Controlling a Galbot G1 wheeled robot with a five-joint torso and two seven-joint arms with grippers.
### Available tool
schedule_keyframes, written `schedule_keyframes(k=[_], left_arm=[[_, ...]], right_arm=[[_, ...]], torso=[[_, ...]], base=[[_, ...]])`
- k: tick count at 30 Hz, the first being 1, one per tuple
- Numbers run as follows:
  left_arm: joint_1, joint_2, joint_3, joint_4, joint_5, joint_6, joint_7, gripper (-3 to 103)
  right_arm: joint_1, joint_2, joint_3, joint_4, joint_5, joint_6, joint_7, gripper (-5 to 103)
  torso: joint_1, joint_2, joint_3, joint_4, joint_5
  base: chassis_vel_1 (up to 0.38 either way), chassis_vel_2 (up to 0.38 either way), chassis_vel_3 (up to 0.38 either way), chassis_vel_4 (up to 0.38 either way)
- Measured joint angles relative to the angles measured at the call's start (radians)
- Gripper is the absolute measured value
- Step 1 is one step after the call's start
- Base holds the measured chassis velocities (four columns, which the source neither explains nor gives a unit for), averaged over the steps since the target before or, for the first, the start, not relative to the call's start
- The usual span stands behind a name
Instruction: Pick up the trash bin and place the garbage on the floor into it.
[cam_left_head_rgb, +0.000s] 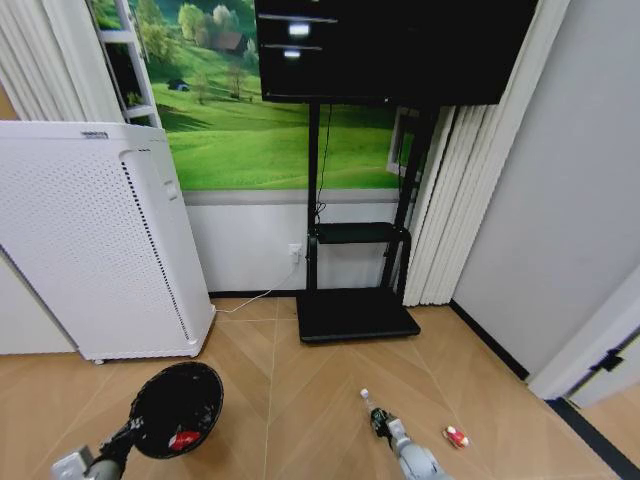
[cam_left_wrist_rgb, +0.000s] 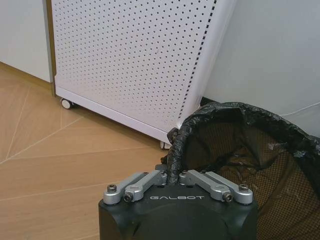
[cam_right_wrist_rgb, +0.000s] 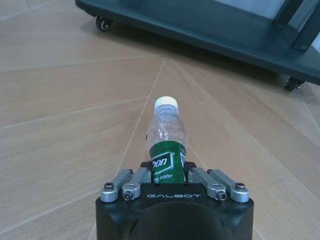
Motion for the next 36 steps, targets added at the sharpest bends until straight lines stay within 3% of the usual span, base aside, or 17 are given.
schedule_keyframes(k=[4, 6, 9, 11, 13, 18, 22, 28, 29, 31, 32, 34, 35, 36], left_arm=[[-0.015, 0.011, 0.02, 0.003, 0.005, 0.0, 0.0, 5], [-0.036, 0.029, 0.045, 0.005, -0.005, 0.005, -0.002, 5], [-0.046, 0.04, 0.06, 0.0, -0.021, 0.014, -0.003, 5], [-0.07, 0.061, 0.08, -0.002, -0.026, 0.023, 0.002, 5], [-0.074, 0.061, 0.083, -0.003, -0.027, 0.026, 0.002, 5], [-0.094, 0.073, 0.104, -0.005, -0.034, 0.034, 0.001, 4], [-0.126, 0.09, 0.146, 0.018, -0.038, 0.04, 0.002, 4], [-0.28, 0.194, 0.386, 0.119, -0.03, 0.046, 0.055, 4], [-0.28, 0.194, 0.386, 0.119, -0.03, 0.046, 0.055, 4], [-0.384, 0.219, 0.537, 0.188, -0.009, 0.028, 0.088, 4], [-0.384, 0.219, 0.537, 0.188, -0.009, 0.028, 0.088, 4], [-0.481, 0.216, 0.667, 0.239, 0.007, 0.021, 0.12, 4], [-0.481, 0.216, 0.667, 0.239, 0.007, 0.021, 0.12, 4], [-0.535, 0.211, 0.734, 0.263, 0.015, 0.013, 0.134, 4]], right_arm=[[-0.043, -0.033, 0.011, 0.1, 0.074, 0.022, -0.035, 23], [-0.11, -0.069, 0.023, 0.253, 0.186, 0.104, -0.091, 23], [-0.148, -0.084, 0.032, 0.339, 0.251, 0.118, -0.104, 23], [-0.208, -0.105, 0.036, 0.524, 0.356, 0.1, -0.091, 23], [-0.211, -0.115, 0.023, 0.584, 0.371, 0.091, -0.085, 23], [-0.22, -0.154, 0.0, 0.697, 0.418, 0.074, -0.09, 23], [-0.222, -0.196, -0.024, 0.782, 0.442, 0.07, -0.131, 23], [-0.299, -0.216, -0.006, 0.873, 0.435, 0.147, -0.219, 23], [-0.299, -0.216, -0.006, 0.873, 0.435, 0.147, -0.219, 23], [-0.333, -0.217, 0.005, 0.904, 0.425, 0.192, -0.274, 23], [-0.333, -0.217, 0.005, 0.904, 0.425, 0.192, -0.274, 23], [-0.352, -0.221, 0.005, 0.915, 0.412, 0.217, -0.307, 23], [-0.352, -0.221, 0.005, 0.915, 0.412, 0.217, -0.307, 23], [-0.362, -0.222, 0.003, 0.916, 0.396, 0.231, -0.326, 23]], torso=[[0.0, 0.0, 0.0, 0.0, -0.0001], [0.0, 0.0, 0.0, -0.0006, -0.0004], [0.0, 0.0, 0.0, -0.0001, -0.0003], [0.0, 0.0, 0.0, -0.0013, -0.0004], [0.0, 0.0, 0.0, 0.0006, 0.0], [0.0, 0.0, 0.0, -0.0004, -0.0001], [0.0, 0.0, 0.0, 0.0007, -0.0001], [0.0, 0.0, 0.0, -0.0008, -0.0001], [0.0, 0.0, 0.0, -0.0008, -0.0001], [0.0, 0.0, 0.0, -0.0001, 0.0001], [0.0, 0.0, 0.0, -0.0001, 0.0001], [0.0, 0.0, 0.0, -0.0003, -0.0005], [0.0, 0.0, 0.0, -0.0003, -0.0005], [0.0, 0.0, 0.0, -0.0004, -0.0004]], base=[[0.0, 0.0, 0.0, 0.0], [0.0, 0.0, 0.0, 0.0], [0.0, 0.0, 0.0, 0.0], [0.0, 0.0, 0.0, 0.0], [0.0, 0.0, 0.0, 0.0], [0.0, 0.0, 0.0, 0.0], [0.0, 0.0, 0.0, 0.0], [0.0, 0.0, 0.0, 0.0], [0.0, 0.0, 0.0, 0.0], [0.0, 0.0, 0.0, 0.0], [0.0, 0.0, 0.0, 0.0], [0.0, 0.0, 0.0, 0.0], [0.0, 0.0, 0.0, 0.0], [0.0, 0.0, 0.0, 0.0]])
